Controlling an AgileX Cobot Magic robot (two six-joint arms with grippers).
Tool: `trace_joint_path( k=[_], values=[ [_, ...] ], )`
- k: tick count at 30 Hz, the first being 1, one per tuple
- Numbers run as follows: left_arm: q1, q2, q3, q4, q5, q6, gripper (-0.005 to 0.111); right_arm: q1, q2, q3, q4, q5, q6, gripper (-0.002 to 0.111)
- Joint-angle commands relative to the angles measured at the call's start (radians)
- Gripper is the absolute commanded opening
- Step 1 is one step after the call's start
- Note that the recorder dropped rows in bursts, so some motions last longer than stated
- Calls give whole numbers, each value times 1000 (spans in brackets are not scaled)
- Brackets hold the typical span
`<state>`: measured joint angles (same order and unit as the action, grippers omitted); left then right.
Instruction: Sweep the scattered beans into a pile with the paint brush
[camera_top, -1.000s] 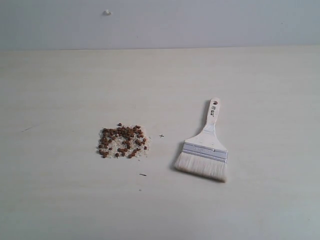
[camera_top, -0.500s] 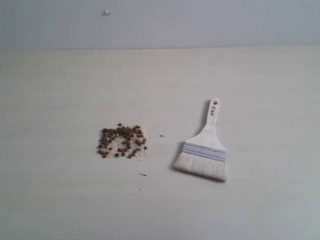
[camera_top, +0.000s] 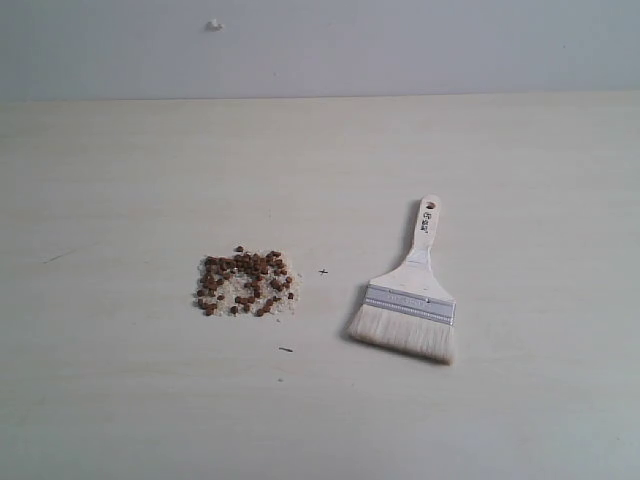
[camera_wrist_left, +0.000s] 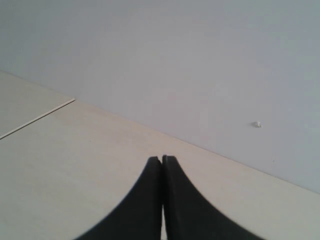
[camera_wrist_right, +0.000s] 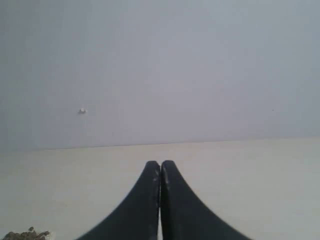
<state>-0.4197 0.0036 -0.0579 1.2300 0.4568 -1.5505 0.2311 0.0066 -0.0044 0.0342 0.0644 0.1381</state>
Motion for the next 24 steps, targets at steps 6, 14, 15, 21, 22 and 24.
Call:
trace_joint_path(
  k=[6, 14, 15, 21, 22, 24],
  values=[
    [2, -4, 1, 4, 2, 5, 0, -5, -7, 4, 1, 2, 0, 0],
    [2, -4, 1, 4, 2, 5, 0, -5, -7, 4, 1, 2, 0, 0],
    [2, -4, 1, 4, 2, 5, 0, -5, -7, 4, 1, 2, 0, 0],
    [2, -4, 1, 4, 2, 5, 0, -5, -7, 4, 12, 2, 0, 0],
    [2, -4, 1, 4, 2, 5, 0, -5, -7, 4, 12, 2, 0, 0],
    [2, -4, 1, 4, 2, 5, 0, -5, -7, 4, 12, 2, 0, 0]
  ],
)
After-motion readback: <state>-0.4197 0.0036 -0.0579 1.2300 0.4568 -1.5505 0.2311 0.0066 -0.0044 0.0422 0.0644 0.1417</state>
